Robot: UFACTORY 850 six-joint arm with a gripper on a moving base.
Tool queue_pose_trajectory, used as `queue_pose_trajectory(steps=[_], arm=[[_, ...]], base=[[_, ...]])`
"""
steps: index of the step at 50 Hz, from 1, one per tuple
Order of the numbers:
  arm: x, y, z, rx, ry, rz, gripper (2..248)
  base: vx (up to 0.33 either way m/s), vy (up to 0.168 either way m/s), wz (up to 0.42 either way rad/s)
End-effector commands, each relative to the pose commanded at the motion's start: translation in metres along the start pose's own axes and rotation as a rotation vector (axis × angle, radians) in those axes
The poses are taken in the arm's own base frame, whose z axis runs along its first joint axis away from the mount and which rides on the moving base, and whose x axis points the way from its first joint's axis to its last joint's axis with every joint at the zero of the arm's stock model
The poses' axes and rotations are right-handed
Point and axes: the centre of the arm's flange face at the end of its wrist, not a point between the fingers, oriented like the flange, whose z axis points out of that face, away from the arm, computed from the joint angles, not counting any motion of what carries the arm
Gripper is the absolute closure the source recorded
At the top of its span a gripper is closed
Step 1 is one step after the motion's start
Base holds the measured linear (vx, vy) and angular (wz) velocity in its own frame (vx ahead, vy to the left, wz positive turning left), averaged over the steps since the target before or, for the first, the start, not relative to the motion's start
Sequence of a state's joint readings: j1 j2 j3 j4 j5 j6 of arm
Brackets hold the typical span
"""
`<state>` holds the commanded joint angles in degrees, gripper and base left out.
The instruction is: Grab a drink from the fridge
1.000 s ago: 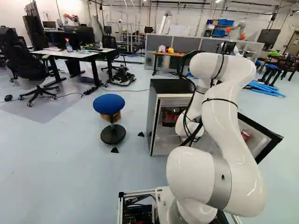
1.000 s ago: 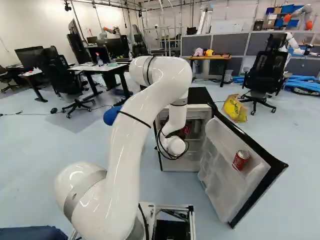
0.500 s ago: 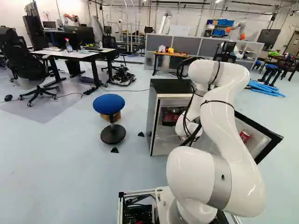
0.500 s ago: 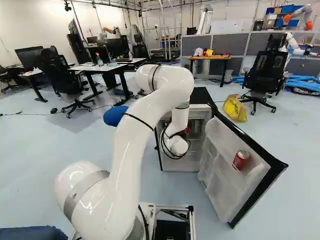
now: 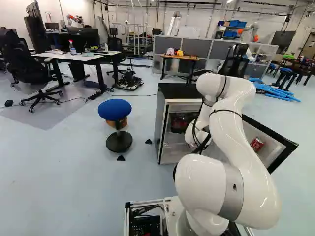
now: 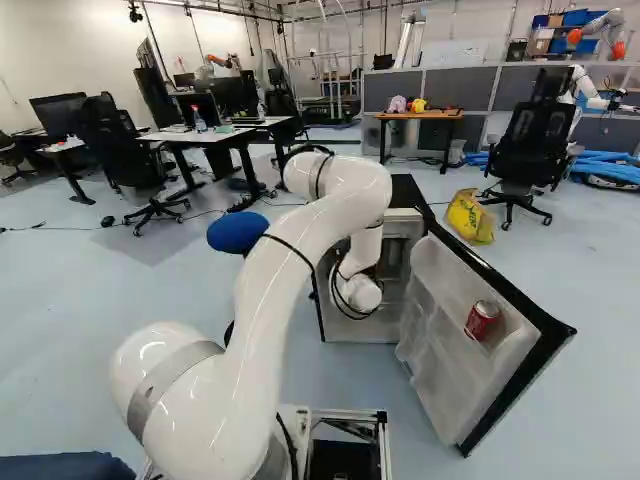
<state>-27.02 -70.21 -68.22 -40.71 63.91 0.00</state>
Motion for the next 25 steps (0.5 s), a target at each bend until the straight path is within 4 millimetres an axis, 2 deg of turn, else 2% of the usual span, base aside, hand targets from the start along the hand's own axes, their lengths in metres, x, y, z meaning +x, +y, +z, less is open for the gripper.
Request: queue_pose_trajectory(steps=[16,25], arm=[[0.005,0.000,0.015,0.019,0.026,-0.026,3],[0.005,0.000,0.016,0.019,0.027,-0.026,3]], base=[[0.000,0.000,0.000],[0.000,0.000,0.000]])
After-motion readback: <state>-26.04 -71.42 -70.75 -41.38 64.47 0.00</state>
